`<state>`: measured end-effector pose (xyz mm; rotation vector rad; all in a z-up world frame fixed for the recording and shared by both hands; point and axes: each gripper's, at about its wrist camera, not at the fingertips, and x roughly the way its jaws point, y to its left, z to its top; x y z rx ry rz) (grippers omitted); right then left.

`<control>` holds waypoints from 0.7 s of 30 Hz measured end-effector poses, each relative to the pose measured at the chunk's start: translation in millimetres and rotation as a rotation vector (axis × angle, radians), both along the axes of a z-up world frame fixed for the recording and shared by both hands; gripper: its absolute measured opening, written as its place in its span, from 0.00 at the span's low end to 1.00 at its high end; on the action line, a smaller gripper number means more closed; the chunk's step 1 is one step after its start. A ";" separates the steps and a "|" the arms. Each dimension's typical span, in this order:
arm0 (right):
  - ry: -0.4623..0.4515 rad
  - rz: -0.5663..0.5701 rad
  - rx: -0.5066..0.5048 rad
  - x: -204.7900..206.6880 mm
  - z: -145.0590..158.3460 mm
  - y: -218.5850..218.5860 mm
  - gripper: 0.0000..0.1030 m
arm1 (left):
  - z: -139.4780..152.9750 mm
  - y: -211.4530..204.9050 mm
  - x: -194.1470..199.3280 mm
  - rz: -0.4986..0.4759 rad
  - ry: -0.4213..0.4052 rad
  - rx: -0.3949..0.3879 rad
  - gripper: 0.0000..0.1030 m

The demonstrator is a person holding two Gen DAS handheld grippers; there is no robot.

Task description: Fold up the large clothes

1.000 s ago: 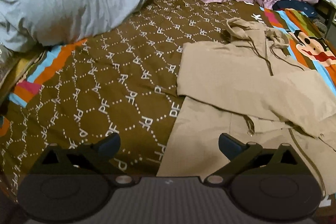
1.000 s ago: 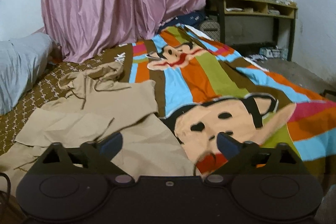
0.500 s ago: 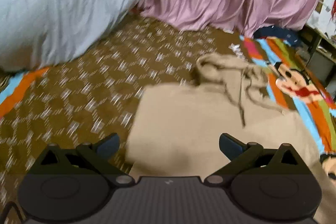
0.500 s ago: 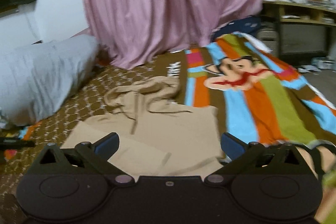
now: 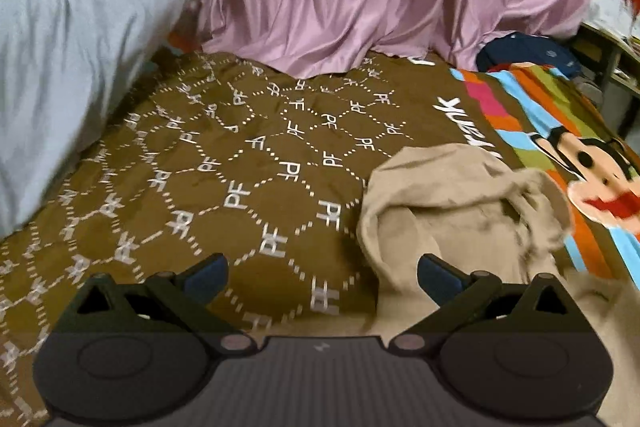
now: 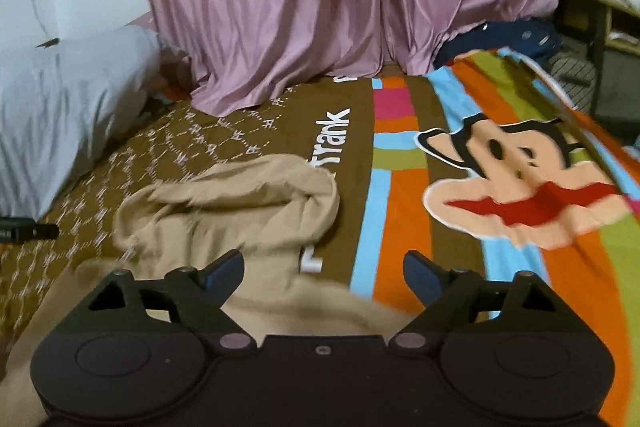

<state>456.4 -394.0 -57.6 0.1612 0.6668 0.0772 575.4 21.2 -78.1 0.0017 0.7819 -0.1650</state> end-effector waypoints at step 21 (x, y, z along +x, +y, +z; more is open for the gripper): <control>-0.132 -0.086 -0.005 128.8 -51.1 15.9 0.02 | -13.8 20.0 26.0 0.124 -0.113 -0.267 0.03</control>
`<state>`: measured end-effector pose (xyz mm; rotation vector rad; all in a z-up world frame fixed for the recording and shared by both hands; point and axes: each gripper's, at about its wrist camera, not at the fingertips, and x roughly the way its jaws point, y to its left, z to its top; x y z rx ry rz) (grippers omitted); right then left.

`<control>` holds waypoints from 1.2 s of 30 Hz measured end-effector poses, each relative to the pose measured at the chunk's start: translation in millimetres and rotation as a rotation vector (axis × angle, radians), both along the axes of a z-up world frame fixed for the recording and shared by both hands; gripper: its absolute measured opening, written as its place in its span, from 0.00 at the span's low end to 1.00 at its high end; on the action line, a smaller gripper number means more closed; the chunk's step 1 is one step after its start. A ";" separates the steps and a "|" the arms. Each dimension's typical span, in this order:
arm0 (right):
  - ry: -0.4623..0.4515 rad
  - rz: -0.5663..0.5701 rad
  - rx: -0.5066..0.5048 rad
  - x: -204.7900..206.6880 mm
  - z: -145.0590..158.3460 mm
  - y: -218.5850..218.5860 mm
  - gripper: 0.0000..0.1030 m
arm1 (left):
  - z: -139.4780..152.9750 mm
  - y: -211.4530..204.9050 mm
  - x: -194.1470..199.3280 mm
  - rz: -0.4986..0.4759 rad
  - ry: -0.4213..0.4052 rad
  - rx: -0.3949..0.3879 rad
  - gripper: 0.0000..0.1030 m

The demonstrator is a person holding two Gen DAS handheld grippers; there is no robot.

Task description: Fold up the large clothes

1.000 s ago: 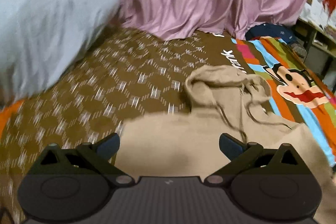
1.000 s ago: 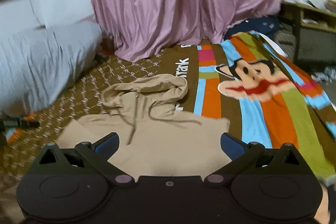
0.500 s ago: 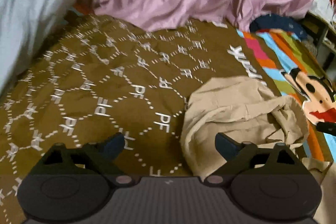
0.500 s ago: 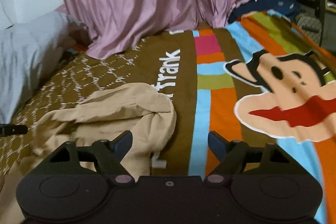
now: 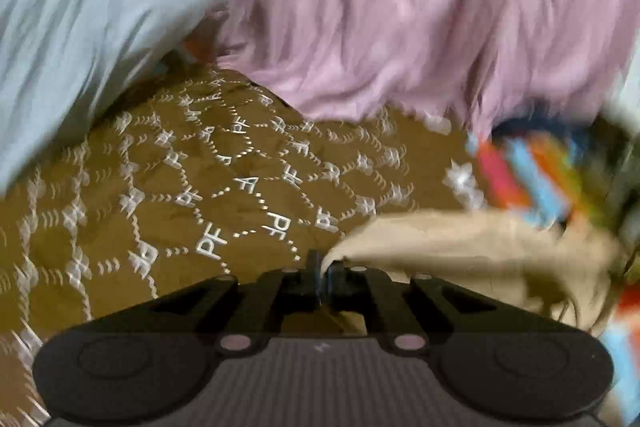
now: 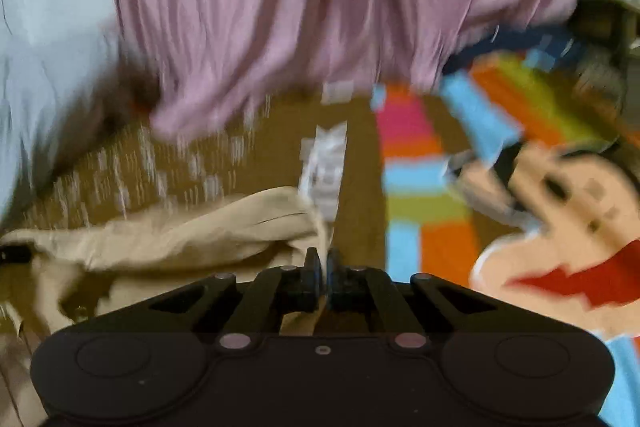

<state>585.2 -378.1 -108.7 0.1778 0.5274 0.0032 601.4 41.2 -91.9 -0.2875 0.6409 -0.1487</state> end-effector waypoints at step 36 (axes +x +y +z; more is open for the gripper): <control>-0.229 0.168 -0.192 -225.5 27.4 -6.0 0.03 | -1.6 18.9 -198.4 -0.224 -0.204 0.118 0.04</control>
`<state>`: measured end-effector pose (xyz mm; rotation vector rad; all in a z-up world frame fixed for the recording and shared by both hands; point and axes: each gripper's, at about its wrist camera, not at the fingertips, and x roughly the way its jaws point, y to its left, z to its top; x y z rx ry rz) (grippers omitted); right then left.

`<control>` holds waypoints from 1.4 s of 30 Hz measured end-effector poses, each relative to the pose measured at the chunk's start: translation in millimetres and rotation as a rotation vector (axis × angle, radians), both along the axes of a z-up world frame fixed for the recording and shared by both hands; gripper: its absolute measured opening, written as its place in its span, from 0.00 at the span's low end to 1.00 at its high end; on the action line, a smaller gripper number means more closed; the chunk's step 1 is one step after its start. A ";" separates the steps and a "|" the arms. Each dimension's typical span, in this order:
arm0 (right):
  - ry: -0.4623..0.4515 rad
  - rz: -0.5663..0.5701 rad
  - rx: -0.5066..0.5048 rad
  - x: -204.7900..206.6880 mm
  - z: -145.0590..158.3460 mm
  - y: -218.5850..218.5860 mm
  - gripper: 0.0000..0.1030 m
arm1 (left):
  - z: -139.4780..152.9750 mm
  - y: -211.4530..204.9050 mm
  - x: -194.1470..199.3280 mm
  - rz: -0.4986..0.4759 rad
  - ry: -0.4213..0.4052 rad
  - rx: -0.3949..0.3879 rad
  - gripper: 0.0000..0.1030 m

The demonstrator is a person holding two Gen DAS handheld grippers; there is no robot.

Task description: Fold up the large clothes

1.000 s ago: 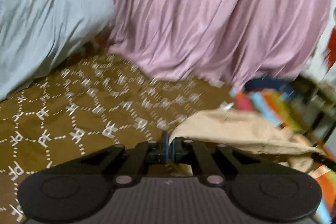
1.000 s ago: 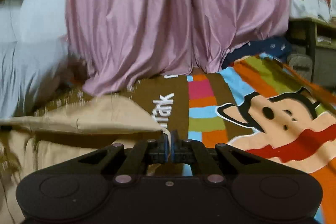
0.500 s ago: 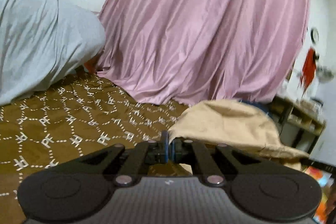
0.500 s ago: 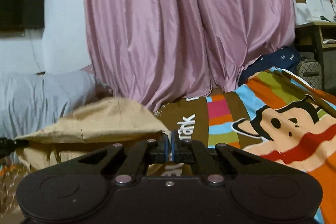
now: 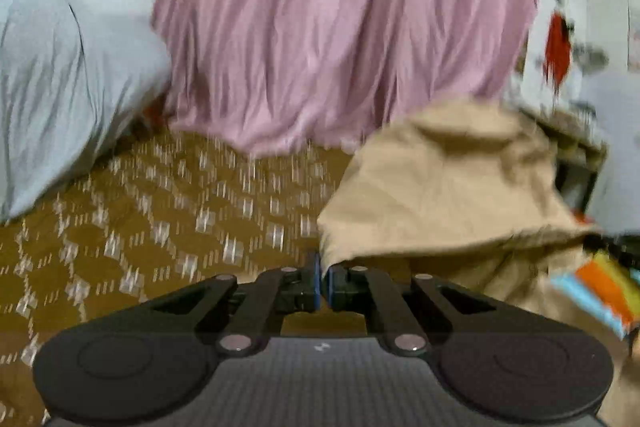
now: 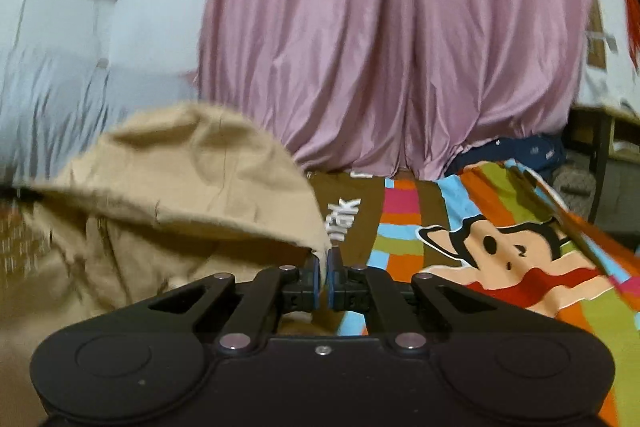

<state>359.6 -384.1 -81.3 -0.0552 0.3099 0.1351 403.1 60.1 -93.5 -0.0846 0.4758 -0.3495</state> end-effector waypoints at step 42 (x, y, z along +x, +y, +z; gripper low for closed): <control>0.699 -0.202 0.873 12.6 -73.8 -30.1 0.09 | -59.8 29.0 58.8 0.140 0.705 -0.484 0.02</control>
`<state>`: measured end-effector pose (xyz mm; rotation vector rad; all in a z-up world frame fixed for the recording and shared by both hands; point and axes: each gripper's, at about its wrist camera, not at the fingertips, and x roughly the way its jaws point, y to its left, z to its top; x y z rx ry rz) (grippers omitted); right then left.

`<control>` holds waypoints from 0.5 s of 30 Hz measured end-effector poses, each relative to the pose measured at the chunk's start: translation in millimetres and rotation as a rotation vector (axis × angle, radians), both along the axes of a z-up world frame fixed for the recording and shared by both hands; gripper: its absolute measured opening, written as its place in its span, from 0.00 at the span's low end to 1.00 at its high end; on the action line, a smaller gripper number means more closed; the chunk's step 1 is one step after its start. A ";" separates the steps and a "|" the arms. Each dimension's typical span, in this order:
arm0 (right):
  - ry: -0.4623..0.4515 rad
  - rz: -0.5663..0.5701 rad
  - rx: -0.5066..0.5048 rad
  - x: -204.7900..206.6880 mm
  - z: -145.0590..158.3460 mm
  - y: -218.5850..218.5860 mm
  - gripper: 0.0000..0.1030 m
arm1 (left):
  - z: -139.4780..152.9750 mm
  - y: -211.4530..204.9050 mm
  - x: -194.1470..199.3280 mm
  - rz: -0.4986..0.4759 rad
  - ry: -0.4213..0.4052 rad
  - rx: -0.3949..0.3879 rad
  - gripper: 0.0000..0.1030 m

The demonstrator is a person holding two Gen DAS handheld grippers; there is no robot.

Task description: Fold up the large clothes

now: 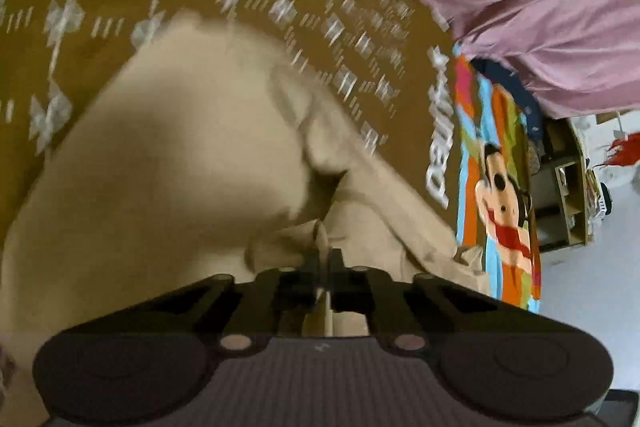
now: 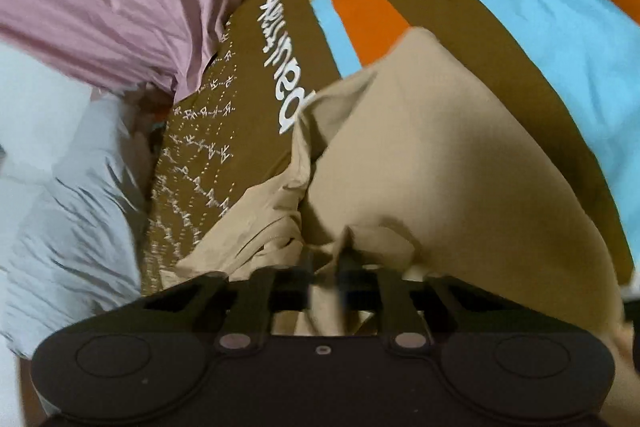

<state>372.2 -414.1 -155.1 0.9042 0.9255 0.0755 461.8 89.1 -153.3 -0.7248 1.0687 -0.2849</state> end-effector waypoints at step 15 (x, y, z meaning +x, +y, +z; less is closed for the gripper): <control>-0.351 0.218 -0.687 13.2 11.8 59.4 0.01 | 23.5 -37.8 -12.0 -0.081 -0.282 0.305 0.08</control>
